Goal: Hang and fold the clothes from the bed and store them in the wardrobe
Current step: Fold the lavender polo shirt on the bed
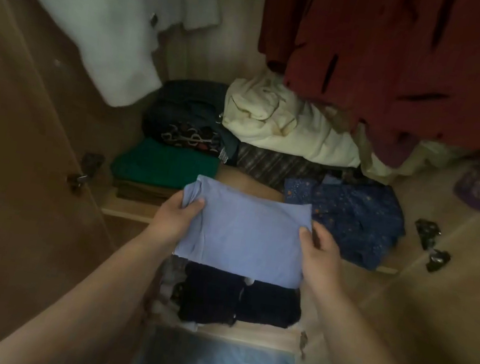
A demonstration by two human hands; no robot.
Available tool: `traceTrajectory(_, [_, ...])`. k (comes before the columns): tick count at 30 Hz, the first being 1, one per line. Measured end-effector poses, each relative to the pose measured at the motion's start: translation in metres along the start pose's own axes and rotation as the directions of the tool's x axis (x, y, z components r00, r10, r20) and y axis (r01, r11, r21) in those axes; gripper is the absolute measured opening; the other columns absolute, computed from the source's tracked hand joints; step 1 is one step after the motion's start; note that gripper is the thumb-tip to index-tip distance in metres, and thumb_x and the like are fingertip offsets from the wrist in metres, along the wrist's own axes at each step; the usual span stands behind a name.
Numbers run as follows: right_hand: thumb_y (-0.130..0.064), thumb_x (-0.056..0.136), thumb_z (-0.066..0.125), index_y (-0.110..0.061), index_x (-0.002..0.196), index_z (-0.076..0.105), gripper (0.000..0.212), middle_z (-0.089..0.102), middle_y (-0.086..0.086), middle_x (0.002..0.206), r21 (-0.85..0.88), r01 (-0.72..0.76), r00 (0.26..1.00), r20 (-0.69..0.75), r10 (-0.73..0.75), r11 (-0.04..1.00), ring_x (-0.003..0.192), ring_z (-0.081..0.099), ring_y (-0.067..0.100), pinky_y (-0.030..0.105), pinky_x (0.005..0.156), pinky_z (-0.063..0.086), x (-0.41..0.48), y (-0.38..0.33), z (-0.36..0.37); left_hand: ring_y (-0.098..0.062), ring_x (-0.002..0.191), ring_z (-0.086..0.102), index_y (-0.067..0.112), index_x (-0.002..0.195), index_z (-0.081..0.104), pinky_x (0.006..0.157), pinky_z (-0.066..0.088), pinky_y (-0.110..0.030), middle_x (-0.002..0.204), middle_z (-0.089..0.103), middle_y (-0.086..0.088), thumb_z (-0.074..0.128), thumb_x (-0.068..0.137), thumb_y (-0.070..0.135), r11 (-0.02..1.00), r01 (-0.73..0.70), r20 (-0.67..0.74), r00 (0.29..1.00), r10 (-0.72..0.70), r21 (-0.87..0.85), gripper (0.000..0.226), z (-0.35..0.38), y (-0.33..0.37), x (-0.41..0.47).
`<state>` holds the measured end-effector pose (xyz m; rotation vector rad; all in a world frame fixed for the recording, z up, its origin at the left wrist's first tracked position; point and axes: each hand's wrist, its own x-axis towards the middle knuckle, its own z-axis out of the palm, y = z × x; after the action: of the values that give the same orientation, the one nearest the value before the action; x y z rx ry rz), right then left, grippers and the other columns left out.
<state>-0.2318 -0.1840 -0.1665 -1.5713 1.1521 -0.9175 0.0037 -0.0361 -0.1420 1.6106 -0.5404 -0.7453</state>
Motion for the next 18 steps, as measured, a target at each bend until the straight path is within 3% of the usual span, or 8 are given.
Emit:
traceTrajectory(3, [-0.032,0.096,0.056,-0.032,0.099,0.064,0.008,0.064,-0.017,0.086,-0.154,0.027,0.999,0.051,-0.02,0.988,0.085,0.063,0.013,0.028,0.067,0.045,0.049,0.015,0.015,-0.021,0.106,0.063,0.023,0.129,0.06,0.089,0.051,-0.04,0.12,0.066,0.002,0.058,0.098,0.039,0.987,0.051,-0.056,0.998,-0.043,0.152,0.035,0.011,-0.003,0.038])
traceTrajectory(5, [-0.032,0.096,0.057,-0.022,0.108,0.066,0.018,0.062,-0.008,0.09,-0.216,0.037,0.997,0.068,-0.023,0.976,0.086,0.059,0.019,0.031,0.07,0.042,0.076,0.022,0.026,-0.026,0.109,0.062,0.019,0.13,0.06,0.097,0.05,-0.048,0.122,0.065,-0.003,0.059,0.098,0.04,0.98,0.091,-0.083,0.994,-0.078,0.176,0.038,0.015,-0.003,0.061])
traceTrajectory(9, [-0.035,0.096,0.057,-0.019,0.102,0.064,0.018,0.053,-0.012,0.078,-0.286,0.023,0.998,0.065,-0.005,0.958,0.081,0.057,0.021,0.03,0.064,0.035,0.113,0.024,0.042,-0.028,0.101,0.067,0.015,0.116,0.065,0.085,0.054,-0.039,0.11,0.069,-0.005,0.06,0.098,0.037,0.979,0.126,-0.105,0.988,-0.11,0.159,0.029,0.021,-0.002,0.094])
traceTrajectory(12, [-0.036,0.098,0.055,-0.018,0.11,0.064,0.024,0.062,-0.005,0.087,-0.322,0.0,0.997,0.077,0.026,0.947,0.088,0.062,0.027,0.032,0.069,0.04,0.131,0.022,0.048,-0.034,0.102,0.068,0.002,0.118,0.065,0.094,0.054,-0.049,0.113,0.07,-0.017,0.059,0.099,0.028,0.982,0.161,-0.066,0.986,-0.155,0.101,0.033,0.024,-0.003,0.115])
traceTrajectory(14, [-0.034,0.099,0.054,-0.015,0.126,0.059,0.033,0.068,0.007,0.109,-0.371,-0.029,0.991,0.108,0.074,0.928,0.098,0.063,0.03,0.035,0.078,0.047,0.138,0.021,0.049,-0.032,0.099,0.068,0.002,0.118,0.065,0.088,0.055,-0.043,0.113,0.069,-0.018,0.059,0.099,0.033,0.957,0.205,-0.048,0.979,-0.199,0.205,0.037,0.024,-0.003,0.126])
traceTrajectory(16, [-0.028,0.099,0.054,-0.013,0.137,0.051,0.041,0.063,0.012,0.125,-0.433,-0.027,0.988,0.127,0.09,0.901,0.109,0.061,0.032,0.041,0.09,0.05,0.138,0.019,0.049,-0.029,0.099,0.066,0.004,0.121,0.061,0.083,0.052,-0.036,0.114,0.068,-0.014,0.061,0.096,0.036,0.878,0.21,-0.063,0.977,-0.203,0.429,0.04,0.022,-0.001,0.133])
traceTrajectory(18, [-0.022,0.097,0.053,-0.013,0.136,0.05,0.04,0.057,0.012,0.129,-0.566,0.105,0.991,0.132,-0.036,0.818,0.115,0.056,0.031,0.041,0.095,0.048,0.133,0.017,0.047,-0.029,0.105,0.062,0.007,0.133,0.05,0.086,0.049,-0.035,0.119,0.063,-0.01,0.06,0.096,0.032,0.784,0.144,-0.116,0.989,-0.092,0.604,0.047,0.017,0.001,0.136])
